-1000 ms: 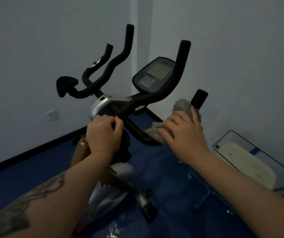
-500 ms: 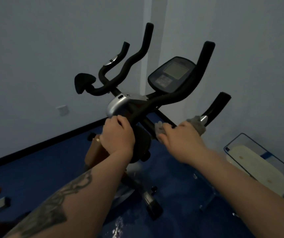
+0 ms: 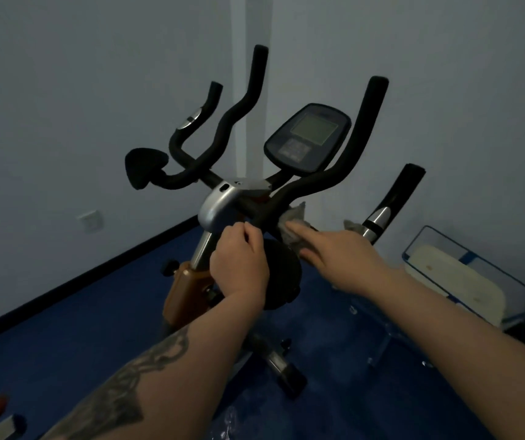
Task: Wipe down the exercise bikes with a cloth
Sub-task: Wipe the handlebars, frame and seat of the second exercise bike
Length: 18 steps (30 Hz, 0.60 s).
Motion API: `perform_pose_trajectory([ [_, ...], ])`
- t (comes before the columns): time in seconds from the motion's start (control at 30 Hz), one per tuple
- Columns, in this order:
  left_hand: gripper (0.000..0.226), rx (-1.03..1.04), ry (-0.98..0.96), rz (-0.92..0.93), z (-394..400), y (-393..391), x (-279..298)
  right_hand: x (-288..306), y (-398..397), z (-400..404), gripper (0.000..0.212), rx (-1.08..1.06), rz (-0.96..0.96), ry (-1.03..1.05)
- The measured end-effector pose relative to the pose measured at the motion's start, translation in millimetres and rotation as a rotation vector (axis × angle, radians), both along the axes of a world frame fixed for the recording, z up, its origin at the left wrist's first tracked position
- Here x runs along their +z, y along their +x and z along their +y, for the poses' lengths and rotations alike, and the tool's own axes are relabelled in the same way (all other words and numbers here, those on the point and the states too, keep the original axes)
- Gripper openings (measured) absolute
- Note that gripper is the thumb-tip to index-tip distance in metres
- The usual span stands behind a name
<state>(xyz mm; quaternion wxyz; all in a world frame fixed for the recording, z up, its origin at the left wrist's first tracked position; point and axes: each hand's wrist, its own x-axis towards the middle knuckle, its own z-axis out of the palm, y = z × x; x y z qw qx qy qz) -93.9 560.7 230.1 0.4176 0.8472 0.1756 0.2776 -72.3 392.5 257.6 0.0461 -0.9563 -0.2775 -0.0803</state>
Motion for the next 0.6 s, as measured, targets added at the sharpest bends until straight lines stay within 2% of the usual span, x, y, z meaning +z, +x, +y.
perform_pose_trajectory([
  [0.07, 0.036, -0.04, 0.003, 0.0, 0.3, -0.7, 0.9, 5.8, 12.6, 11.1, 0.051, -0.105, 0.132, 0.01],
  [0.13, 0.034, -0.093, 0.007, -0.006, 1.6, -2.2, 1.1, 6.6, 16.3, 20.0, 0.047, -0.186, 0.164, 0.045],
  [0.23, 0.033, -0.183, 0.048, -0.053, 8.0, -3.7, -4.9, -1.0, 1.8, 21.3, 0.043, -0.212, 0.031, 0.137],
  [0.37, 0.03, -0.317, 0.099, -0.094, 20.0, -8.5, -7.5, -9.9, -37.5, 10.6, 0.04, -0.113, -0.19, 0.269],
  [0.5, 0.029, -0.336, 0.06, -0.015, 30.6, -24.3, -16.7, -14.9, -63.8, -2.5, 0.039, -0.185, -0.134, 0.387],
  [0.6, 0.029, -0.336, -0.051, 0.035, 36.2, -40.3, -24.6, -12.2, -75.8, 8.1, 0.038, -0.289, -0.053, 0.556],
])
